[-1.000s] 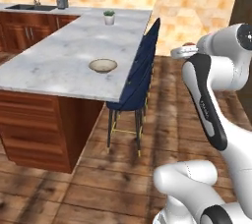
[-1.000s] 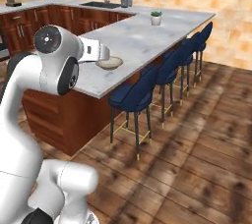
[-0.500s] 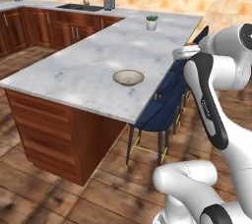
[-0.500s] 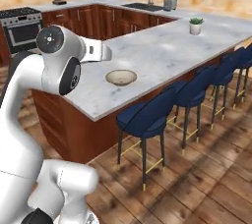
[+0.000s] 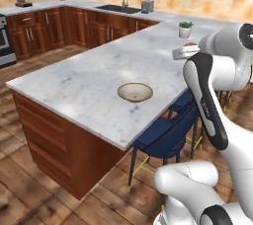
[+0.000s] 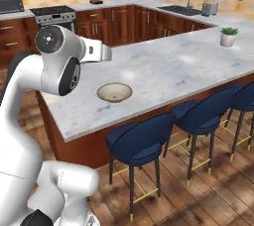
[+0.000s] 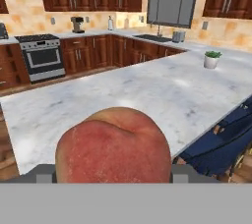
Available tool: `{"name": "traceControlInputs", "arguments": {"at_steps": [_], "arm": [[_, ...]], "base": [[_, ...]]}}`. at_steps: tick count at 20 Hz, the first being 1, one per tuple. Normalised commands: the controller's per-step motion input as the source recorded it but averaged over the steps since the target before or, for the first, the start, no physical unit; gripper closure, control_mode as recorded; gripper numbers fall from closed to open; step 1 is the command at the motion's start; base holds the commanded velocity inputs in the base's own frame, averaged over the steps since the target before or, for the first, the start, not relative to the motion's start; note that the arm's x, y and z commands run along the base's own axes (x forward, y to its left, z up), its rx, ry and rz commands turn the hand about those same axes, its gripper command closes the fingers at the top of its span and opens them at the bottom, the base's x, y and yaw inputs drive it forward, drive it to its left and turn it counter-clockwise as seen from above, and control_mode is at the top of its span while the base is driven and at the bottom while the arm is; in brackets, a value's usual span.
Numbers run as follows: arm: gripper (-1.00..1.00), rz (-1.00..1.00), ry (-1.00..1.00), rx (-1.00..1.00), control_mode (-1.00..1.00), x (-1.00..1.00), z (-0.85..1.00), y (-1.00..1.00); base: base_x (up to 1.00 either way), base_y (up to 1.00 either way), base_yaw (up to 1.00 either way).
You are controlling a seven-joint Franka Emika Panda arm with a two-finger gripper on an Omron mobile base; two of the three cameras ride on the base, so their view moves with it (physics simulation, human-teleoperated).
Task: Retrieve the peach and banana from the fridge and place them into the bowl on the dining table.
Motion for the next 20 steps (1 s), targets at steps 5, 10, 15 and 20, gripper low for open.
{"name": "traceControlInputs", "arguments": {"at_steps": [5, 10, 15, 20], "arm": [[1.00, 0.00, 0.00, 0.00, 1.00, 0.00, 0.00, 0.00], [1.00, 0.00, 0.00, 0.00, 1.00, 0.00, 0.00, 0.00], [1.00, 0.00, 0.00, 0.00, 1.00, 0.00, 0.00, 0.00], [1.00, 0.00, 0.00, 0.00, 1.00, 0.00, 0.00, 0.00]], "base": [[0.19, -1.00, 0.36], [0.35, -0.89, 0.35], [0.78, -0.44, 0.35], [0.94, -0.19, 0.40]]}}
